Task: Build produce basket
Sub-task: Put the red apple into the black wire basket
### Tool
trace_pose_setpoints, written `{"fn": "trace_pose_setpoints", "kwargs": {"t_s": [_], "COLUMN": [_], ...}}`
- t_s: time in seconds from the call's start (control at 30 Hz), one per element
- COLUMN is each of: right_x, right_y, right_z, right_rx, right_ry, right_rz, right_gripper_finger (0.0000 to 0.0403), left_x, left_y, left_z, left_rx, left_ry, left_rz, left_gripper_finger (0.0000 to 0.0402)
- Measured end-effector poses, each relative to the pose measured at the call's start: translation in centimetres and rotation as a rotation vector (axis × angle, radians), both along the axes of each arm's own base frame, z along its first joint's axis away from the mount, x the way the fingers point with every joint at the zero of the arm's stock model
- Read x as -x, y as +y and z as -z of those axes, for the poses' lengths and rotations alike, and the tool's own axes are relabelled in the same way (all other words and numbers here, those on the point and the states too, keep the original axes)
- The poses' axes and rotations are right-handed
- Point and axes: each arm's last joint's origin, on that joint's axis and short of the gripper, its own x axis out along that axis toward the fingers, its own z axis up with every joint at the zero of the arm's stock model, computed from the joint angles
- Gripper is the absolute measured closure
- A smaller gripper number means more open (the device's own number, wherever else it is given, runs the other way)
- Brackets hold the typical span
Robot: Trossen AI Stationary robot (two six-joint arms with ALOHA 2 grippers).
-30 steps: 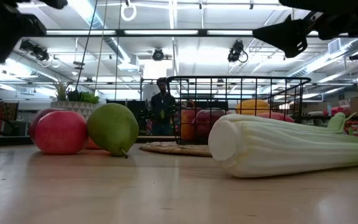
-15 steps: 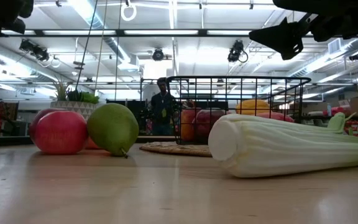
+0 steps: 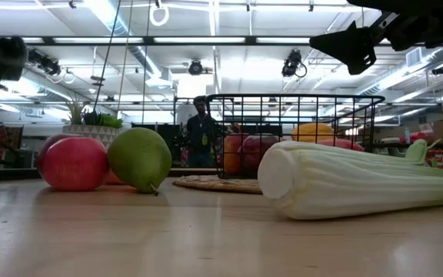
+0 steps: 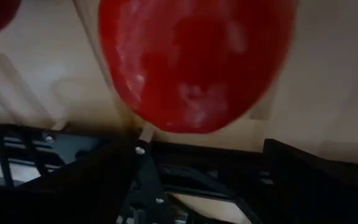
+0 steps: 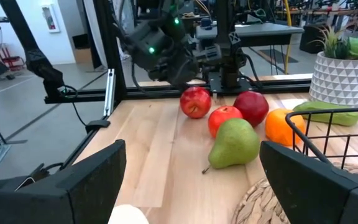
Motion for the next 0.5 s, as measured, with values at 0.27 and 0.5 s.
{"fn": "trace_pose_setpoints", "kwargs": {"t_s": [0.27,0.5], "right_x": [0.0,0.0], "right_y": [0.0,0.0], "right_z": [0.0,0.0], "right_rx": [0.0,-0.007], "right_ry": [0.0,0.001], "right_rz": [0.0,0.001], "right_gripper_finger": [0.003,0.003], "left_x": [-0.4,-1.3], "left_y": [0.4,0.9], "left_z": [1.9,2.0], "left_rx": [-0.024,-0.067], "left_ry": [-0.133,-0.216], "left_rz": [0.048,0.097], "left_gripper_finger": [0.0019,0.0019]}}
